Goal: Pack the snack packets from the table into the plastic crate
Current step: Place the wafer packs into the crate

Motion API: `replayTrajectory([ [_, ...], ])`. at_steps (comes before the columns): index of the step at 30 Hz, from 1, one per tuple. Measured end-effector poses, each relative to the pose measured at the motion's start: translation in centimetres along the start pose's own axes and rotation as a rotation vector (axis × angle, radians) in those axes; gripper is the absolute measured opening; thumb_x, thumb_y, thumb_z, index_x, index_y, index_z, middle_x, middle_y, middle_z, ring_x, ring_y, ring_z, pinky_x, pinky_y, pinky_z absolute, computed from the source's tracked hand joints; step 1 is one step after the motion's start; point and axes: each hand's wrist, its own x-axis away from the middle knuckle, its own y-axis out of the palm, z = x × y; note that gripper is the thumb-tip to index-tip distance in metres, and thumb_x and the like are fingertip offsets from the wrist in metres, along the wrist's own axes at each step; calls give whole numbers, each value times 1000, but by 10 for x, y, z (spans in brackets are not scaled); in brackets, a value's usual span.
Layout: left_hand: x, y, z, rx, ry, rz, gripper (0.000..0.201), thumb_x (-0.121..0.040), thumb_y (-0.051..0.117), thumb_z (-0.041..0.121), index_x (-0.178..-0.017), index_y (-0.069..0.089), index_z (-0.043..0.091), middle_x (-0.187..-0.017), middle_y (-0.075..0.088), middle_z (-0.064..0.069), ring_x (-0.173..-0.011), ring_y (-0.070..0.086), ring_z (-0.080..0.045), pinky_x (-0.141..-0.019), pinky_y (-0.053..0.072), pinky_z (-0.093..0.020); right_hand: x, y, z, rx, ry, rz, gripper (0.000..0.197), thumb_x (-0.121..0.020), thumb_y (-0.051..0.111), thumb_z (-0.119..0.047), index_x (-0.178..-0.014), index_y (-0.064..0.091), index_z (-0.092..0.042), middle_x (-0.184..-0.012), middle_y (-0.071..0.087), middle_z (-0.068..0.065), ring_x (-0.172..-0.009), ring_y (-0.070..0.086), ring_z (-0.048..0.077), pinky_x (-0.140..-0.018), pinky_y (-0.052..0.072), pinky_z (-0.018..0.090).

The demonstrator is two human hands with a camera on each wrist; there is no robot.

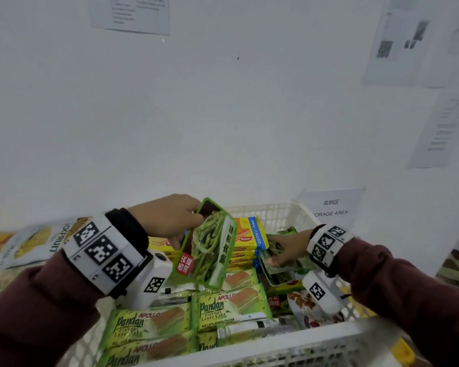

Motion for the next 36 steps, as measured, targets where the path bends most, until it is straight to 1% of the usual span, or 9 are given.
replayTrajectory([
  [10, -56, 27, 47, 335, 141, 49, 17, -99, 36, 10, -104, 50, 5, -72, 49, -13, -61, 54, -26, -70, 55, -39, 80, -64, 19, 297, 110, 333, 53, -85, 62, -39, -131, 49, -16, -117, 55, -3, -115, 54, 20, -97, 40, 29],
  [15, -89, 62, 82, 381, 119, 7, 16, -99, 32, 7, -109, 43, 12, -78, 56, -3, -59, 54, -17, -57, 50, -28, 79, -47, 52, 403, 274, 223, 69, -85, 57, -49, -135, 44, -3, -137, 49, 10, -104, 57, 21, -83, 45, 23],
  [18, -113, 86, 89, 322, 29, 27, 34, -98, 33, 6, -132, 28, 5, -86, 55, -12, -69, 63, -27, -54, 49, -30, 75, -35, 60, 322, 265, 166, 70, -87, 57, -47, -136, 41, -1, -107, 61, 5, -67, 52, 13, -50, 35, 8],
  [21, -130, 102, 91, 155, -13, 20, 49, -96, 39, 6, -140, 17, 9, -84, 52, -9, -65, 62, -24, -51, 47, -28, 72, -29, 65, 272, 242, 182, 70, -87, 58, -44, -140, 35, -4, -81, 62, 0, -83, 52, 15, -57, 33, 12],
  [23, -134, 112, 94, -66, -27, 34, 66, -94, 44, 1, -146, 4, 5, -100, 54, -15, -73, 59, -23, -59, 48, -30, 72, -28, 67, 281, 225, 192, 69, -88, 57, -44, -139, 36, -4, -76, 58, -2, -85, 51, 14, -57, 31, 13],
  [25, -133, 120, 96, -321, -27, 127, 84, -90, 52, 0, -147, -9, 4, -141, 30, -22, -112, 51, -32, -85, 49, -35, 73, -28, 68, 300, 207, 180, 66, -88, 56, -45, -136, 40, -2, -84, 56, 0, -85, 51, 14, -56, 30, 13],
  [28, -131, 123, 102, -528, 35, 199, 81, -88, 60, 13, -148, 6, 11, -152, 6, -13, -136, 21, -33, -99, 44, -38, 74, -27, 69, 313, 186, 184, 64, -89, 55, -45, -133, 44, 1, -83, 59, 0, -85, 50, 14, -53, 29, 14],
  [32, -127, 130, 113, -602, 121, -136, 52, -94, 48, 34, -141, 36, 15, -144, 37, -11, -130, 38, -28, -102, 38, -39, 73, -25, 70, 342, 165, 190, 63, -90, 54, -44, -132, 46, 1, -83, 58, 3, -85, 49, 14, -54, 31, 17],
  [36, -129, 146, 111, -733, 105, -337, 53, -99, 38, 29, -147, 25, 13, -151, 28, -12, -136, 32, -29, -110, 29, -38, 74, -24, 71, 357, 133, 194, 61, -90, 54, -43, -132, 44, 1, -75, 53, 0, -85, 49, 15, -60, 36, 21],
])
